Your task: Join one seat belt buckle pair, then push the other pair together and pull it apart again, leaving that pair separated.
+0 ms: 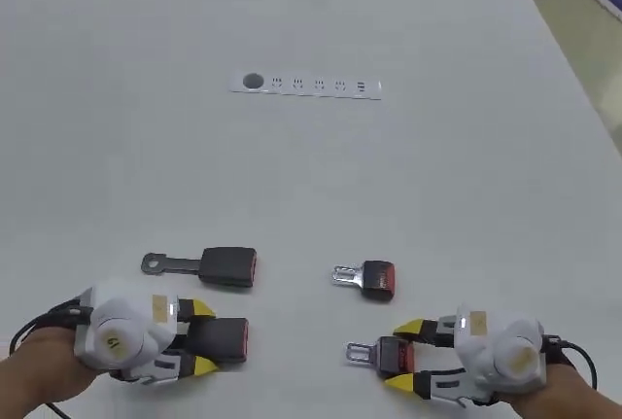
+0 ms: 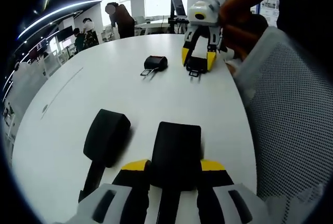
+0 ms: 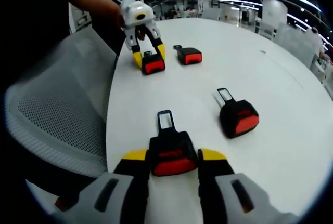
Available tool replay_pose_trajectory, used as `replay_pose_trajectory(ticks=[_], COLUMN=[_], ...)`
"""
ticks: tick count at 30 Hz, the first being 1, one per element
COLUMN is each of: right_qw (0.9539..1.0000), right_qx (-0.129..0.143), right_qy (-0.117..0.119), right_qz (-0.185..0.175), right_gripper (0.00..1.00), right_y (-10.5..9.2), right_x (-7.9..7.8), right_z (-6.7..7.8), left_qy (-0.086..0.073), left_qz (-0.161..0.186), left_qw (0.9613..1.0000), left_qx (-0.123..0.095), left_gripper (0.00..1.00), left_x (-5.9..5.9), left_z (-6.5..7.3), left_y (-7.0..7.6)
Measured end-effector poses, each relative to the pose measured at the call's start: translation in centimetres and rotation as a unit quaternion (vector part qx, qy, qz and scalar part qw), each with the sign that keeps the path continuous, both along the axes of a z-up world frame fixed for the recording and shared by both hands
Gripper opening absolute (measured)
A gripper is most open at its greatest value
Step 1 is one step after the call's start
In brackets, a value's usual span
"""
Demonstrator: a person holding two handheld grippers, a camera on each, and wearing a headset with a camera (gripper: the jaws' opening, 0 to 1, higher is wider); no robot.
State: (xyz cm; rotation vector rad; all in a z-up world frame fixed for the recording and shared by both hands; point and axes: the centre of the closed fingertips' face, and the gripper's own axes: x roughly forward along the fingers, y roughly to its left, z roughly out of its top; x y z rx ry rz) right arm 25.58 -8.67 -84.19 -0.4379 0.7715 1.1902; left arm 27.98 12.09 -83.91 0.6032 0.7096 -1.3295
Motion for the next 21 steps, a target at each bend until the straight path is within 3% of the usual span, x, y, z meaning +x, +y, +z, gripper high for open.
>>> replay_pose_trajectory(ticks=[10, 21], right_qw=[0.9999, 0.9995], right_qx=[0.01, 0.028], right_qy=[0.0, -0.005], right_qz=[0.003, 0.017], right_gripper=[0.36, 0.36], right_y=[1.6, 4.8], right_x=[0.5, 0.8], right_z=[0.1, 0.2], left_qy=[0.0, 0.003], left_qz=[-0.016, -0.016], left_qw=[0.9998, 0.9999], left_qx=[0.008, 0.007], left_gripper=[0.36, 0.36], left_x=[0.0, 0.1], left_z=[-0.1, -0.2], left_y=[0.1, 0.1])
